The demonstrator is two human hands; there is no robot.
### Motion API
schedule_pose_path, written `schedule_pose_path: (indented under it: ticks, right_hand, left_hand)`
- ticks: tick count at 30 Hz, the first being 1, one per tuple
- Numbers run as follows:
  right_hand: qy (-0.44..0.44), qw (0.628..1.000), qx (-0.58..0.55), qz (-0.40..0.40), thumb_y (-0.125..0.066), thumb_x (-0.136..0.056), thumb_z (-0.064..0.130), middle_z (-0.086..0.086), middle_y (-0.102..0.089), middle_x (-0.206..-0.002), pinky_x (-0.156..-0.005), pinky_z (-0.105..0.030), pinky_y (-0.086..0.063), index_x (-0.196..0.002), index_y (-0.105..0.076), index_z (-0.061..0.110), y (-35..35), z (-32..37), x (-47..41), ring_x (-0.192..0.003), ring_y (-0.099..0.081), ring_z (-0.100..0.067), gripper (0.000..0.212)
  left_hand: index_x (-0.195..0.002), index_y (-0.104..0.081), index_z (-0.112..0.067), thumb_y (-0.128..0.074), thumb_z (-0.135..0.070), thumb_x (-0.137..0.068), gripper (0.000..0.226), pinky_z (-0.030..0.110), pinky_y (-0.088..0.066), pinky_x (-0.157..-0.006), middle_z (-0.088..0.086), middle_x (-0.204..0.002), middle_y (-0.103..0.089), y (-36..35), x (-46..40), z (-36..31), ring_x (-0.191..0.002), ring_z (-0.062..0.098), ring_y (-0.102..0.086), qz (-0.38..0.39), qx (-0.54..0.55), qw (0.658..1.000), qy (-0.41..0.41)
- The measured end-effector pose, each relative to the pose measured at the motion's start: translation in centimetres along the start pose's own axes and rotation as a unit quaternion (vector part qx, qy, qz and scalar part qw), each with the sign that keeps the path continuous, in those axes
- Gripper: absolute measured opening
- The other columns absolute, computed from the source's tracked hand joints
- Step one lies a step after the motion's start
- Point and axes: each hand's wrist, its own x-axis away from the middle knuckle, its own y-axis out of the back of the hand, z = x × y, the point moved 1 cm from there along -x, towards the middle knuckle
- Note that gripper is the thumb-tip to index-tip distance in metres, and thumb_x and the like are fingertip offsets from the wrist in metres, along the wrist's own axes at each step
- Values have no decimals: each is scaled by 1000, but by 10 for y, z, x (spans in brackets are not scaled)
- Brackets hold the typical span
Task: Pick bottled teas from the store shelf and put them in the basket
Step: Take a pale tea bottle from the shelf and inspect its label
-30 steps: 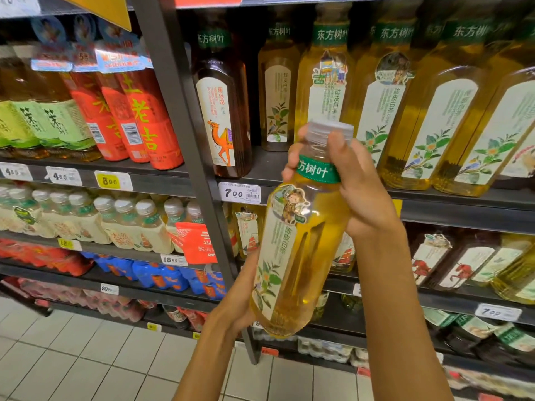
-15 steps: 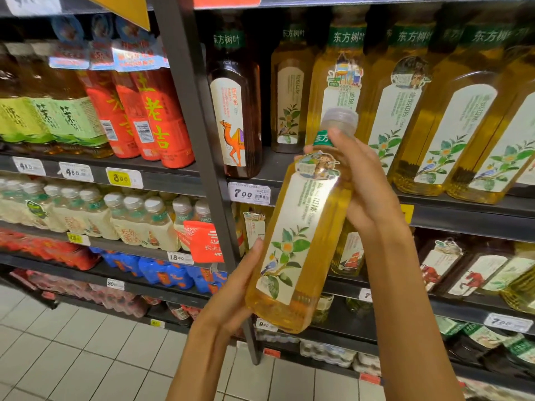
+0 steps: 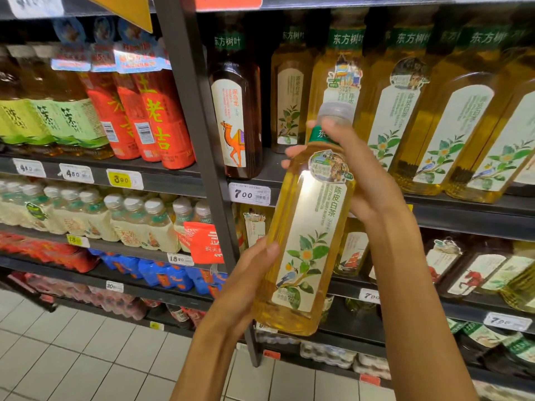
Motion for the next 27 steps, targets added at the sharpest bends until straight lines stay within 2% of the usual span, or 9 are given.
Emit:
schedule_pose_path:
  ticks: [3, 8, 11, 14, 17, 20, 22, 25, 27]
  right_hand:
    - [0, 1000, 25, 2, -66, -80, 35, -11, -74, -84, -68, -36, -57, -112, -55, 9, -2, 3, -1, -85, -71, -29, 43]
    - [142, 987, 80, 9, -69, -81, 25, -8, -72, -76, -74, -35, -54, -90, -63, 16, -10, 3, 12, -85, -70, -26, 14]
    - [203, 966, 161, 24, -72, -73, 28, -12, -72, -87, -78, -44, -57, -93, -63, 19, -17, 10, 22, -89, -70, -29, 24]
    - [239, 948, 201, 52, -74, -73, 22, -12, -69, -91, -81, -50, -56, -100, -60, 11, -28, 8, 30, -90, -68, -31, 33]
    - [262, 937, 204, 105, -76, -74, 9, -7, -68, -92, -81, -46, -55, -106, -60, 10, -38, 2, 40, -89, -67, -26, 36]
    - [271, 930, 216, 122, -75, -76, 7, -1, -67, -94, -81, -35, -55, -110, -59, 11, -45, -2, 46, -90, -66, -19, 38]
    - [263, 935, 215, 100, -74, -77, 12, 0, -68, -91, -79, -28, -54, -109, -58, 11, -47, -2, 46, -88, -66, -15, 36]
    - [242, 947, 208, 35, -75, -77, 19, 2, -69, -89, -74, -20, -53, -106, -61, 13, -45, 0, 42, -84, -66, -9, 33]
    - [205, 963, 176, -20, -76, -77, 22, -1, -70, -89, -74, -22, -54, -103, -64, 17, -42, 0, 37, -85, -68, -13, 29]
  left_hand:
    - [-132, -50, -23, -79, -66, -56, 92, 34, -57, -81, 4, -120, -68, 1, -5, 0, -109, 27, -66, 6, -70, 995, -64]
    - [-125, -55, -44, -69, -62, -71, 58, 23, -53, -86, -8, -125, -64, 15, -16, 7, -115, 13, -61, 30, -136, 983, -118]
    - [-129, -55, -36, -52, -69, -80, 59, 34, -49, -99, -5, -129, -62, 20, -29, 12, -122, 14, -57, -31, -130, 983, -129]
    - [-128, -57, -38, -35, -64, -94, 48, 29, -50, -96, -4, -131, -62, 13, -43, 13, -124, 16, -55, -77, -74, 983, -150]
    - [-115, -62, -47, -32, -44, -104, 32, 29, -51, -95, -18, -119, -66, 4, -57, 16, -115, 8, -59, -153, -88, 972, -155]
    - [-101, -63, -51, -42, -42, -100, 23, 25, -50, -88, -23, -107, -66, 8, -56, 24, -110, 10, -60, -209, -96, 961, -151]
    - [-91, -67, -46, -45, -48, -95, 23, 27, -53, -81, -16, -99, -69, 11, -52, 25, -101, 7, -63, -177, -86, 971, -138]
    - [-69, -72, -41, -37, -29, -102, 49, 14, -52, -60, -14, -71, -71, 11, -48, 14, -75, 9, -67, -159, -114, 974, -114]
    - [-74, -75, -37, -35, -35, -102, 49, 19, -54, -62, -10, -76, -74, 12, -45, 8, -76, 14, -69, -130, -93, 983, -88]
